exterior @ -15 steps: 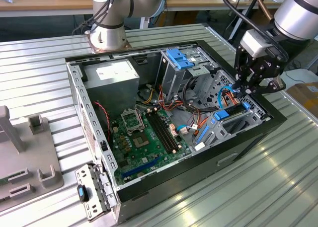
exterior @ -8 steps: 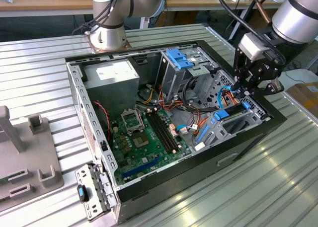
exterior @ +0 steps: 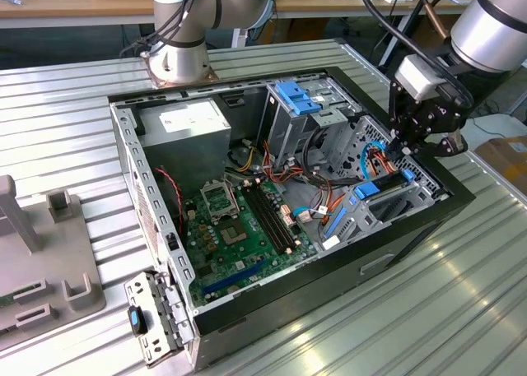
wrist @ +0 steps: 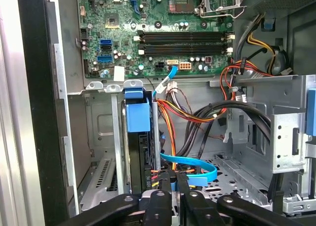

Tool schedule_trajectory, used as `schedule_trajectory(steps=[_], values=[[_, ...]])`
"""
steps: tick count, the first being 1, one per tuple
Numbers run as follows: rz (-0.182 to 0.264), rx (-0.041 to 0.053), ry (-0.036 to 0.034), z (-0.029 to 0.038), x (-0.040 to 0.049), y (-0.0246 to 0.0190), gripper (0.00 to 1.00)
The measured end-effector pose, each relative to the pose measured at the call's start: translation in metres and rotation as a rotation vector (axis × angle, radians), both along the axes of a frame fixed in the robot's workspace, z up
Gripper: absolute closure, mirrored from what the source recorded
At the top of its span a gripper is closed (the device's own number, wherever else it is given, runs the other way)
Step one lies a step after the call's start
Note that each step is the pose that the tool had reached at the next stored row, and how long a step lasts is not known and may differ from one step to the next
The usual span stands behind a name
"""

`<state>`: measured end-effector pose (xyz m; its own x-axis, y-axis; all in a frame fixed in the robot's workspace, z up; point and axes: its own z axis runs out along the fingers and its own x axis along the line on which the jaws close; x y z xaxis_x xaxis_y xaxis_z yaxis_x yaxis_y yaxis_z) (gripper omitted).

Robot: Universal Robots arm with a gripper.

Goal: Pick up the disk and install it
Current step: 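Insert the second disk wire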

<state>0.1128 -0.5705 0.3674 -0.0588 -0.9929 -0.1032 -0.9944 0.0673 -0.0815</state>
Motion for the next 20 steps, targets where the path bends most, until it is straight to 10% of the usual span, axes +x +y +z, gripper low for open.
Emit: schedule_trajectory(steps=[4,8,12,20], values=[[0.012,0.0028,-0.0095,-0.0001,-0.0018,-0.0019,0.84],[0.027,0.0030,-0.0523,-0.0005,-0.0080,-0.0062,0.84],[0.028,0.0029,-0.0547,-0.0009,-0.0177,-0.0101,0.84],[0.045,0.0076,-0.0819,-0.0032,-0.0263,-0.0165,0.84]])
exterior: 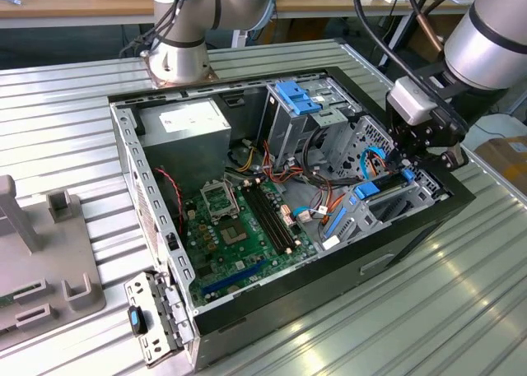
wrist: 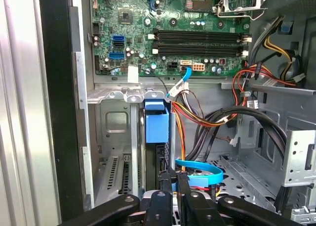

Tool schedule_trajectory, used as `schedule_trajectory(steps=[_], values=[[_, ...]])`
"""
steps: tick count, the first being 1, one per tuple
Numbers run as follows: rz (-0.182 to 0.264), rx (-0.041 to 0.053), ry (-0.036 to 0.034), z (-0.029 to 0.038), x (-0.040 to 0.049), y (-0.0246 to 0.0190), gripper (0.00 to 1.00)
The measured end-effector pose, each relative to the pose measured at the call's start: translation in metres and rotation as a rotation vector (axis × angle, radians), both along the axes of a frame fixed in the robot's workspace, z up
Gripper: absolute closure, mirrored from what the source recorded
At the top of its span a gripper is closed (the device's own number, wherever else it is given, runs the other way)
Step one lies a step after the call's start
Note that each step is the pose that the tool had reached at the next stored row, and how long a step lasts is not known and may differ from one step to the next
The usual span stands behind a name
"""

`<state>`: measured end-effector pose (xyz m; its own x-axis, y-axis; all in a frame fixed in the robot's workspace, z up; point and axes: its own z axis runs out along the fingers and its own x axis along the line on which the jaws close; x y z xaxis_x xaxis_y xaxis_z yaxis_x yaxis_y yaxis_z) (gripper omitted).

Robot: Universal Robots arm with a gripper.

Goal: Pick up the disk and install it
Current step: 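Insert the second disk wire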

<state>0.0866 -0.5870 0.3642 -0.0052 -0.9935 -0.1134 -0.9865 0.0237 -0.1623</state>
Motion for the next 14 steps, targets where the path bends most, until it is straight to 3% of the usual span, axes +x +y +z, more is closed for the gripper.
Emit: schedule_trajectory(steps=[3,5,6,11,13,14], values=[[0.000,0.0010,-0.0009,-0.0001,-0.0003,-0.0002,0.84],[0.000,0.0074,-0.0129,-0.0001,-0.0008,-0.0030,0.84],[0.001,0.0084,-0.0235,-0.0003,-0.0016,-0.0055,0.84],[0.005,0.0114,-0.0315,-0.0011,-0.0063,-0.0079,0.84],[0.012,0.0127,-0.0495,-0.0019,-0.0064,-0.0082,0.84],[0.012,0.0128,-0.0501,-0.0019,-0.0064,-0.0082,0.84]])
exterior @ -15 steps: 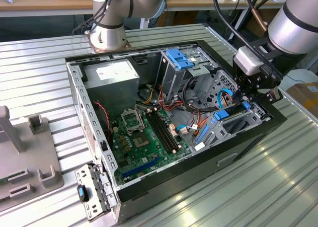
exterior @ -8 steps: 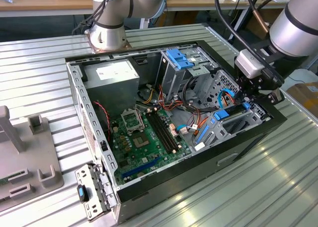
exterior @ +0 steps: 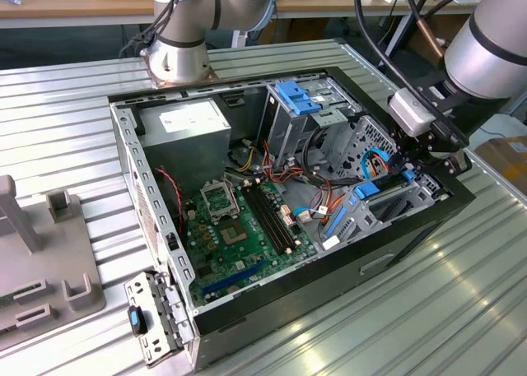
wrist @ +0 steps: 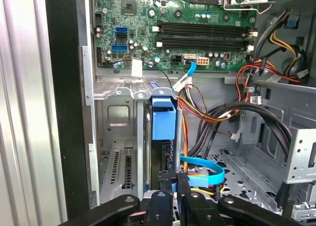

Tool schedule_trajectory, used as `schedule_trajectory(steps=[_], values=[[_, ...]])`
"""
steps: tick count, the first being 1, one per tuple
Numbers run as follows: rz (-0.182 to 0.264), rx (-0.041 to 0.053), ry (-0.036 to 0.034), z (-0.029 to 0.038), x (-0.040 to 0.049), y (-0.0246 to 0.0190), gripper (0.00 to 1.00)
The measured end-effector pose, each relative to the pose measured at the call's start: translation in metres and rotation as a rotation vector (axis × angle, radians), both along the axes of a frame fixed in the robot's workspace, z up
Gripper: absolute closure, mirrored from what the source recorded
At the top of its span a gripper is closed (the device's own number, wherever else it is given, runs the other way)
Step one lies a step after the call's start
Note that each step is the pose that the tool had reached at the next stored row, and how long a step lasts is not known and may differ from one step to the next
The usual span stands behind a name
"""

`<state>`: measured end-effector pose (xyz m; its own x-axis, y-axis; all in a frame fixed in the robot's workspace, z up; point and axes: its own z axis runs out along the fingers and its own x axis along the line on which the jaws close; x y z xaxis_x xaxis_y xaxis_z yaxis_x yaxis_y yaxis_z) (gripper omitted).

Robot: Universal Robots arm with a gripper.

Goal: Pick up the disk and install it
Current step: 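Insert the second disk wire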

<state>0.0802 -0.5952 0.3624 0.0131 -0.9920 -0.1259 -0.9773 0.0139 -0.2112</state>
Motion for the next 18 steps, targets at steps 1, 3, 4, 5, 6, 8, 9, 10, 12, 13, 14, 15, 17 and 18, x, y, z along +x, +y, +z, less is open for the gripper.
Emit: schedule_trajectory(steps=[1,3,4,5,6,8,9,10,12,13,14,15,17,18], values=[[0.000,-0.0002,-0.0002,0.0001,-0.0004,-0.0001,0.84],[0.000,-0.0002,-0.0003,-0.0021,-0.0008,-0.0002,0.84],[0.000,-0.0005,-0.0003,-0.0023,-0.0009,-0.0002,0.84],[0.000,-0.0005,-0.0002,-0.0023,-0.0009,-0.0002,0.84],[0.000,-0.0005,-0.0002,-0.0023,-0.0009,-0.0002,0.84],[0.000,-0.0002,-0.0003,-0.0046,-0.0009,-0.0002,0.84],[0.000,-0.0004,-0.0002,-0.0065,-0.0009,-0.0003,0.84],[0.000,-0.0003,-0.0002,-0.0085,-0.0009,-0.0003,0.84],[0.000,-0.0004,-0.0002,-0.0101,-0.0009,-0.0003,0.84],[0.000,-0.0003,-0.0003,-0.0108,-0.0009,-0.0003,0.84],[0.000,0.0000,-0.0003,-0.0130,-0.0009,-0.0004,0.84],[0.000,-0.0004,-0.0002,-0.0142,-0.0009,-0.0003,0.84],[0.000,-0.0001,-0.0003,-0.0150,-0.0009,-0.0003,0.84],[0.000,-0.0002,-0.0002,-0.0154,-0.0009,-0.0003,0.84]])
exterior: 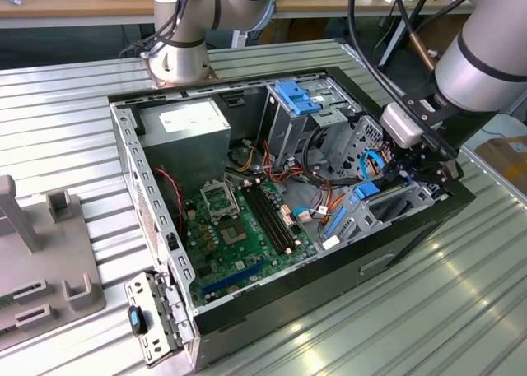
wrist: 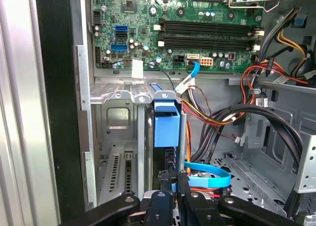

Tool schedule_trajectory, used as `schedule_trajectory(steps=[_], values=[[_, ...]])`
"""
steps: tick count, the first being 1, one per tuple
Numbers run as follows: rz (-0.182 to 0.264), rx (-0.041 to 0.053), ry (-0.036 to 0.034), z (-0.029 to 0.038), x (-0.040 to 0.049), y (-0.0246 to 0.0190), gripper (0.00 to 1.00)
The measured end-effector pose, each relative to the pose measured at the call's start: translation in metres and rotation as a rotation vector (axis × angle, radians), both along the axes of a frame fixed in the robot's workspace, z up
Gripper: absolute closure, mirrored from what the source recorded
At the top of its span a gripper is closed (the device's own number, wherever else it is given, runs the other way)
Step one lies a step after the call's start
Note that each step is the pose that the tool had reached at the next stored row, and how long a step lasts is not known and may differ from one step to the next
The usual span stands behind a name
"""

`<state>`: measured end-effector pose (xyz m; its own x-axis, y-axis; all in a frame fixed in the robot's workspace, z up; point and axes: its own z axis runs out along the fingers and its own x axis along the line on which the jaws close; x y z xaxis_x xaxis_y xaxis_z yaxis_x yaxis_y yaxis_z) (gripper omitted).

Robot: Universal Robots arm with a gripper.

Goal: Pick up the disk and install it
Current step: 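Insert the second disk wire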

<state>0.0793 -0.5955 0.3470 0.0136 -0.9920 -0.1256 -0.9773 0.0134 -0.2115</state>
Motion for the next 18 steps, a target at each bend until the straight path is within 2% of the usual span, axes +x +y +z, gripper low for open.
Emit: schedule_trajectory(steps=[12,18], values=[[0.000,-0.0002,0.0000,-0.0016,0.0006,0.0000,0.84],[0.000,-0.0002,0.0000,-0.0047,0.0007,0.0000,0.84]])
